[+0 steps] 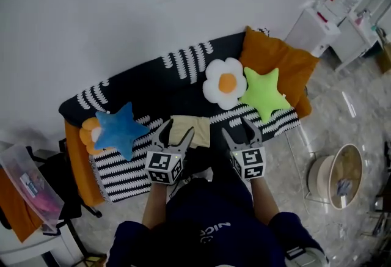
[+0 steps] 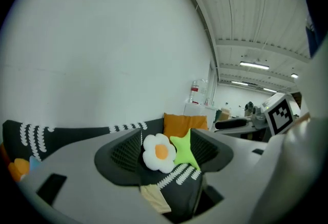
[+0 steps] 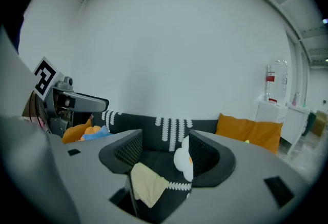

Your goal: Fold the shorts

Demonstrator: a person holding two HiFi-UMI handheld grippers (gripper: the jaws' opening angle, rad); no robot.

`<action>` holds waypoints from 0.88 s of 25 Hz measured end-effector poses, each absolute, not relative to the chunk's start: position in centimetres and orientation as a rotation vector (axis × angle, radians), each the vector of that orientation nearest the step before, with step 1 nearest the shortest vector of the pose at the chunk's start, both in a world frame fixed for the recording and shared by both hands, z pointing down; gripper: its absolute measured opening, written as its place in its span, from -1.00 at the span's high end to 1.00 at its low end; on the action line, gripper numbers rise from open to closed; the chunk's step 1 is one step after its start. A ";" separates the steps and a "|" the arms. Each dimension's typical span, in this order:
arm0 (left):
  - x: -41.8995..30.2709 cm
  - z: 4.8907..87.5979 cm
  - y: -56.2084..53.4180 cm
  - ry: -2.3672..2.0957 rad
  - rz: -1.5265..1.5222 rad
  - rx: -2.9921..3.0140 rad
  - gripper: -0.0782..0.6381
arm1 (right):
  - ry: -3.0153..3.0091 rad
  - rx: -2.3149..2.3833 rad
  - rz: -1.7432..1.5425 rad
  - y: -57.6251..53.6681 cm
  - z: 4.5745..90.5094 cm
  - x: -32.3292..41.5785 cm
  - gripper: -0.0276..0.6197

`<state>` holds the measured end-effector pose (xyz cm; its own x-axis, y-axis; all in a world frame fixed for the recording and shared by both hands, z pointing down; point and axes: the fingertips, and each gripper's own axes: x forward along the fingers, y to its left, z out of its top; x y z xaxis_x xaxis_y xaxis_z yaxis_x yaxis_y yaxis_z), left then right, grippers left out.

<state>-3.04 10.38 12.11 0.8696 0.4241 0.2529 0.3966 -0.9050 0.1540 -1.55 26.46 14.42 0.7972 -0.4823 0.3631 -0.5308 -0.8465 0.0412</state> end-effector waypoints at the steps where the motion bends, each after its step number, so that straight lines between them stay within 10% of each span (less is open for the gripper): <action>1: -2.6 10.8 10.4 0.646 0.387 2.956 -0.05 | -0.807 2.848 0.472 26.5 13.2 -1.1 0.02; 19: 2.3 -7.6 10.2 0.580 -0.270 3.049 -0.01 | -0.926 2.806 -0.196 24.2 -6.7 5.6 -0.09; 22: 2.8 -7.7 10.1 0.560 -0.274 3.049 0.20 | -0.987 2.808 -0.180 23.7 -6.6 6.0 0.23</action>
